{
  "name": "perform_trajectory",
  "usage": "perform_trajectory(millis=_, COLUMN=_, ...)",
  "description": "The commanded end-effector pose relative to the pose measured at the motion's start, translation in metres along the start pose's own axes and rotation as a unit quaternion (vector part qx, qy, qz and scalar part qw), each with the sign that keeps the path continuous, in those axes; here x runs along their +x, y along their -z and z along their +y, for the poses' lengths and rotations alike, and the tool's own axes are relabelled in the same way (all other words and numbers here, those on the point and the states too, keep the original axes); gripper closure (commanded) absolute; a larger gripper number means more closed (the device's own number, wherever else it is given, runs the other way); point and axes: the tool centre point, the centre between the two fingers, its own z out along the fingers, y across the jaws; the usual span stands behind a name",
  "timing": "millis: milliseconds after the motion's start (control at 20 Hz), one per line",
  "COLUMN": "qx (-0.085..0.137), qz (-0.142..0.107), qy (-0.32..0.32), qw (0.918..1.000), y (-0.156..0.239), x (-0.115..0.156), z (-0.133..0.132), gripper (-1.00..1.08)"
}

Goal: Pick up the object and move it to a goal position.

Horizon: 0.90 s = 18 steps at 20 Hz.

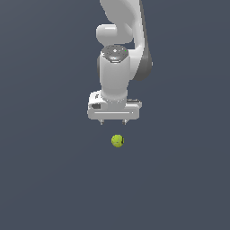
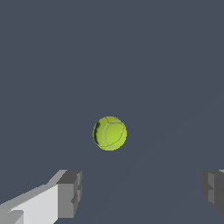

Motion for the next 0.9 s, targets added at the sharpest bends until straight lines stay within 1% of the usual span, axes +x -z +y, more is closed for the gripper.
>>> perform_trajectory(millis=0, qx=0.000, qz=0.000, qy=0.000, qw=1.0000, y=0.0000, x=0.0000, z=0.0000, gripper=-0.92)
perform_trajectory(millis=150, qx=0.001, qz=-0.003, qy=0.001, qw=1.0000, y=-0.0011, x=-0.0017, z=-0.0003, gripper=-0.92)
perform_trajectory(millis=400, qx=0.007, qz=-0.015, qy=0.009, qw=0.9998, y=-0.0046, x=-0.0084, z=-0.0014, gripper=-0.92)
perform_trajectory(millis=650, qx=0.007, qz=-0.016, qy=0.010, qw=0.9998, y=-0.0046, x=-0.0089, z=-0.0014, gripper=-0.92)
perform_trajectory(millis=850, qx=0.007, qz=-0.016, qy=-0.001, qw=0.9998, y=-0.0074, x=-0.0080, z=-0.0022, gripper=-0.92)
